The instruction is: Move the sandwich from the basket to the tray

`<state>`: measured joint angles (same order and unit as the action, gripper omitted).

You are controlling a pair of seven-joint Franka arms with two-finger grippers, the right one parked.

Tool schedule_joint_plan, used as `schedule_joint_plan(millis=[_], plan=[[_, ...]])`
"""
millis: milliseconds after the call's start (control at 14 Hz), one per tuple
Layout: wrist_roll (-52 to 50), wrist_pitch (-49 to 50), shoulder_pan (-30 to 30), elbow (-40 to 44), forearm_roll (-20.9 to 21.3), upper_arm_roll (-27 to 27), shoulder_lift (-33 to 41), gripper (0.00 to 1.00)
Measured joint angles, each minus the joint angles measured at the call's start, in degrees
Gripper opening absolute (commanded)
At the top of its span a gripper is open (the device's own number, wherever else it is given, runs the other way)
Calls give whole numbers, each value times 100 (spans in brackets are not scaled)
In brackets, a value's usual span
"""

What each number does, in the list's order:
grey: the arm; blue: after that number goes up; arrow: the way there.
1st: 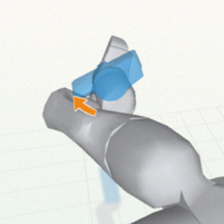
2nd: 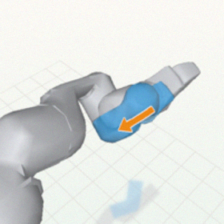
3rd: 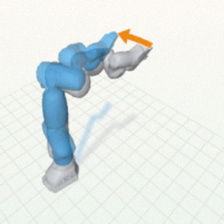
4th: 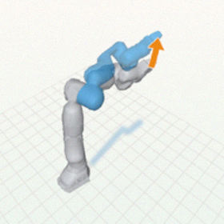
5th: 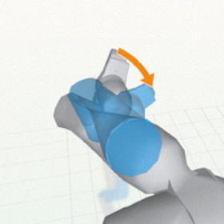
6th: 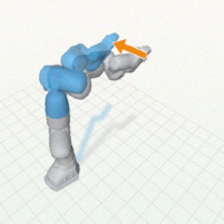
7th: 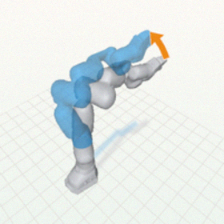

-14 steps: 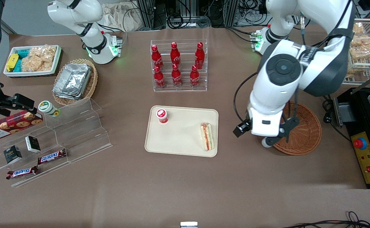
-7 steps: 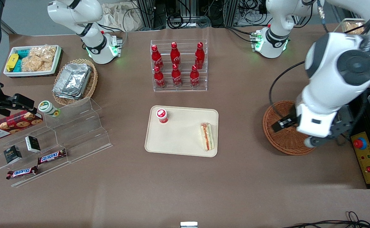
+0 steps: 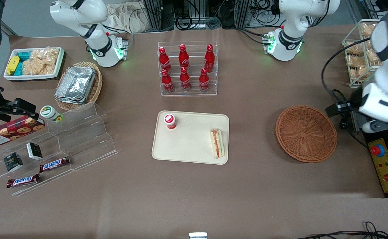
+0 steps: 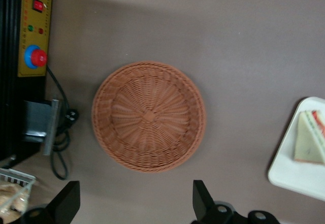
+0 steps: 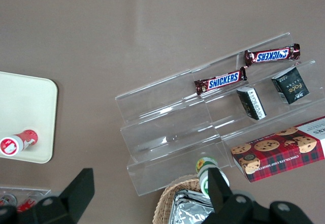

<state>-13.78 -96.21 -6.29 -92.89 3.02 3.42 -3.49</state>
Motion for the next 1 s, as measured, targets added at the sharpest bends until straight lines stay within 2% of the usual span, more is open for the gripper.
schedule_joint_plan(millis=[214,571,1000], plan=[[657,266,156,-155,-61,194,421,100],[851,393,187,-503,-63,220,1060,100],[868,392,221,-588,-63,221,1139,100]])
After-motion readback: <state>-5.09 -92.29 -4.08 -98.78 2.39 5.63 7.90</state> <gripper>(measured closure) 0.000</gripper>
